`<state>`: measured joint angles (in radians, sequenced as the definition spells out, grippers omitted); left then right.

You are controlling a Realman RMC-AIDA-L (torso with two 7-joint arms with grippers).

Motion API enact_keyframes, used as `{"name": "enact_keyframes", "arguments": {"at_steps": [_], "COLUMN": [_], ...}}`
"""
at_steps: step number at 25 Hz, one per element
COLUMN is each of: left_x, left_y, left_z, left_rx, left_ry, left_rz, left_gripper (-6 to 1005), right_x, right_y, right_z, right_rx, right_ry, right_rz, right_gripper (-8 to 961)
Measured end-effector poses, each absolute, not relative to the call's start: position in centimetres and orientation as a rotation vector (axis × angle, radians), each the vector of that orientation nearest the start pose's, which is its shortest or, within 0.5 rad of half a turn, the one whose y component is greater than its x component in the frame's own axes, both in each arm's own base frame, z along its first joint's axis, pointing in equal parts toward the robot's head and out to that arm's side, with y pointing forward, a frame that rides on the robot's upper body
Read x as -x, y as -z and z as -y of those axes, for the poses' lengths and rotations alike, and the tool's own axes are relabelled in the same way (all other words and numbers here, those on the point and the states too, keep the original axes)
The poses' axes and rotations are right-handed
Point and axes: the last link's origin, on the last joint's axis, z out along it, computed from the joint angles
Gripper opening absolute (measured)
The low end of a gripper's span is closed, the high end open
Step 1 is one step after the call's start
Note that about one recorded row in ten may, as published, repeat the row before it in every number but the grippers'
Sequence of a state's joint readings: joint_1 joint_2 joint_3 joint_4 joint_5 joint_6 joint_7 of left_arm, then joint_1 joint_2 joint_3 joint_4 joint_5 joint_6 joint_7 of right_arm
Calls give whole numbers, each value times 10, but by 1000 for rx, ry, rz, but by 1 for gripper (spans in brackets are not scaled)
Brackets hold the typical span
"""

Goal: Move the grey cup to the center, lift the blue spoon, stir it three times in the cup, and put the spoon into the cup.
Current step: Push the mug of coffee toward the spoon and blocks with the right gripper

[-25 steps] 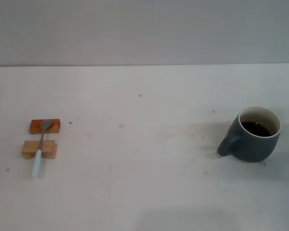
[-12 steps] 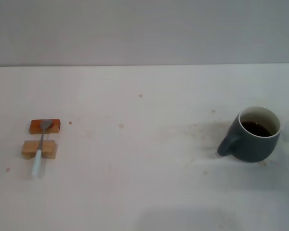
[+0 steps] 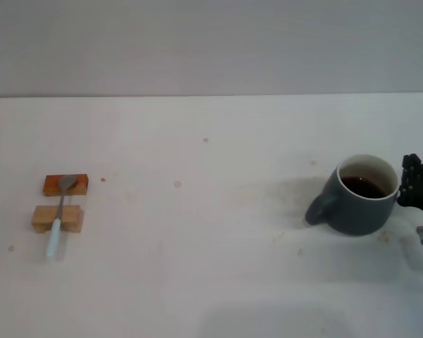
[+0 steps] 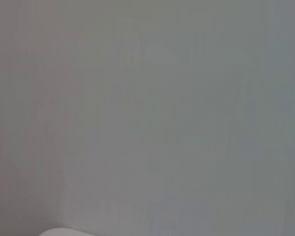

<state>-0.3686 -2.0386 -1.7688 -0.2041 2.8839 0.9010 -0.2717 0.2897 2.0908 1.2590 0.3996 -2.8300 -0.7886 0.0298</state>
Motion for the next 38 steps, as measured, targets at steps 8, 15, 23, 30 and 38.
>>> {"name": "enact_keyframes", "arguments": {"at_steps": [8,15,23,30,38], "left_x": [407,406,404,405,407], "left_y": [-58,-57,-57,-58,-59], "left_z": [-327,-327,-328,-326,-324], "left_rx": [1217,1216,1216,1206,1197], "left_ry": [574,579,587,587,589], "left_rz": [818,817,815,815,815], "left_gripper": [627,625,622,620,617], "right_x": [-327,-313,-293,-275,-254], "right_y": [56,69,78,90,103], "right_z": [-328,-334,-344,-348,-353], "right_rx": [1845,1930,2009,2086,2167], "right_ry": [-400,-370,-348,-334,-312], "right_rz": [-585,-559,-492,-447,-389], "right_gripper": [38,38,36,34,29]}}
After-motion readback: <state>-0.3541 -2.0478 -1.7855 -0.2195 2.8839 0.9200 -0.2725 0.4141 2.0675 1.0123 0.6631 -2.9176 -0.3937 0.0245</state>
